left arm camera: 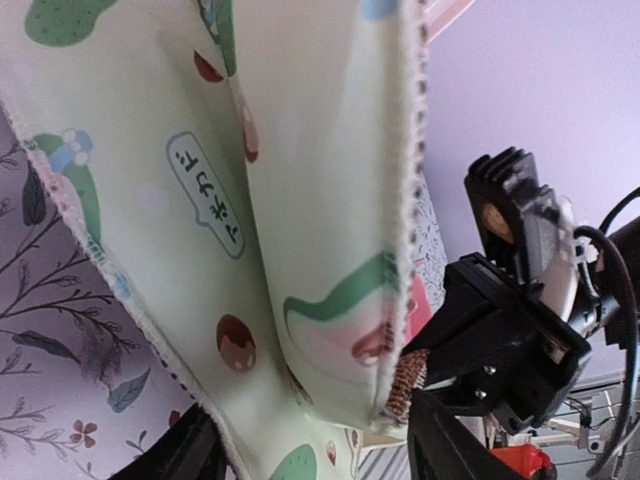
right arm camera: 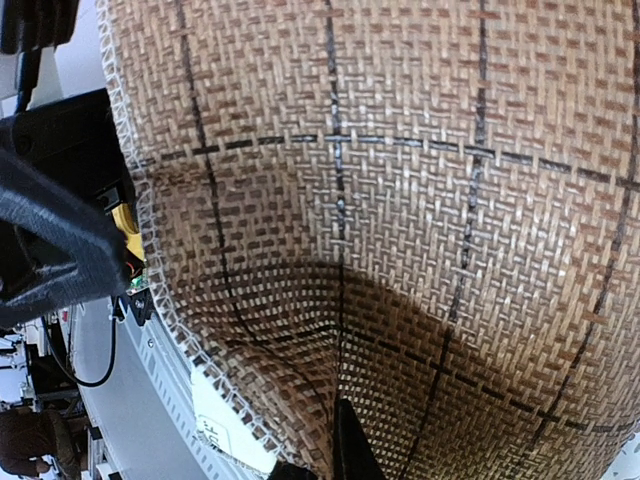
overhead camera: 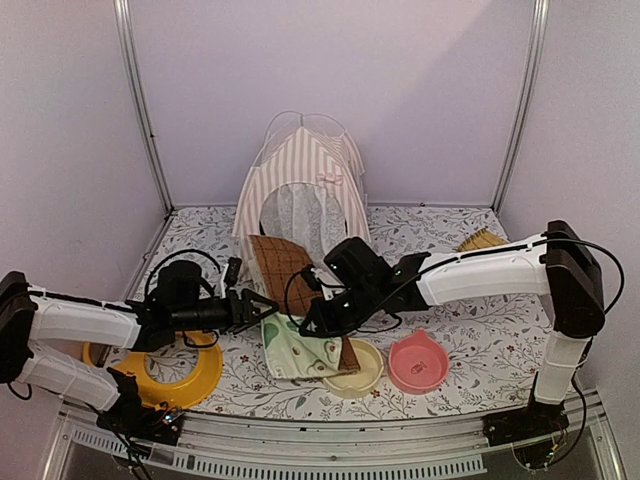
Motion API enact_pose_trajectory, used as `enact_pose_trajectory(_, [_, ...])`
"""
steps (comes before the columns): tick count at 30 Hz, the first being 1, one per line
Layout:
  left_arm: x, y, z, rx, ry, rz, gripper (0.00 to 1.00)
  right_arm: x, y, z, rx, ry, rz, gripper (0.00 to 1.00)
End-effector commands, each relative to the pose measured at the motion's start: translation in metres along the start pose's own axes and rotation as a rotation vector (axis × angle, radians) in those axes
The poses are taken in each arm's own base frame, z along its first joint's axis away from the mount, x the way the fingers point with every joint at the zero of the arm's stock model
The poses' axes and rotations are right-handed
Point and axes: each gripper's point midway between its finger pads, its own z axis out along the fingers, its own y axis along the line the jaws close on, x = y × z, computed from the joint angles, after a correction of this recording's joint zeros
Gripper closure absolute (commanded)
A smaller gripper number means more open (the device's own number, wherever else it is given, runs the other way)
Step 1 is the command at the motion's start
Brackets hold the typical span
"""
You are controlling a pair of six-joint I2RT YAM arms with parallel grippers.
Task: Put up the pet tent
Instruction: Pick up the cushion from the center of the board.
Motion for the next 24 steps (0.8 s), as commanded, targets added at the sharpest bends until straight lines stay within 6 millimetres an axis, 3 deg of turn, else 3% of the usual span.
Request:
enact_pose_trajectory(1, [-0.012,0.009,0.006,-0.102,-0.030,0.003,0.43,0.008,0.004,0.006,0.021,0.022,-0.062,1.00])
enact_pose_trajectory(8, [-0.013,0.015,0.016,-0.148,-0.004,0.004,0.56,0.007,0.015,0.003,0.001,0.021,-0.109,0.99])
enact_pose_trajectory(13, [-0.015,0.021,0.017,-0.210,0.007,0.033,0.95,0.003,0.027,-0.001,-0.020,0.016,-0.145,0.90])
enact_pose_trajectory(14, [-0.019,0.020,0.014,-0.226,-0.002,0.052,1.00,-0.001,0.030,-0.005,-0.020,0.001,-0.150,0.85])
enact_pose_trajectory(20, [-0.039,0.002,-0.019,-0.312,-0.041,0.191,1.00,-0.041,0.041,-0.056,0.018,-0.167,-0.188,0.39])
enact_pose_trajectory(24, [-0.052,-0.011,-0.053,-0.361,-0.097,0.265,1.00,-0.073,0.033,-0.091,0.045,-0.289,-0.172,0.22])
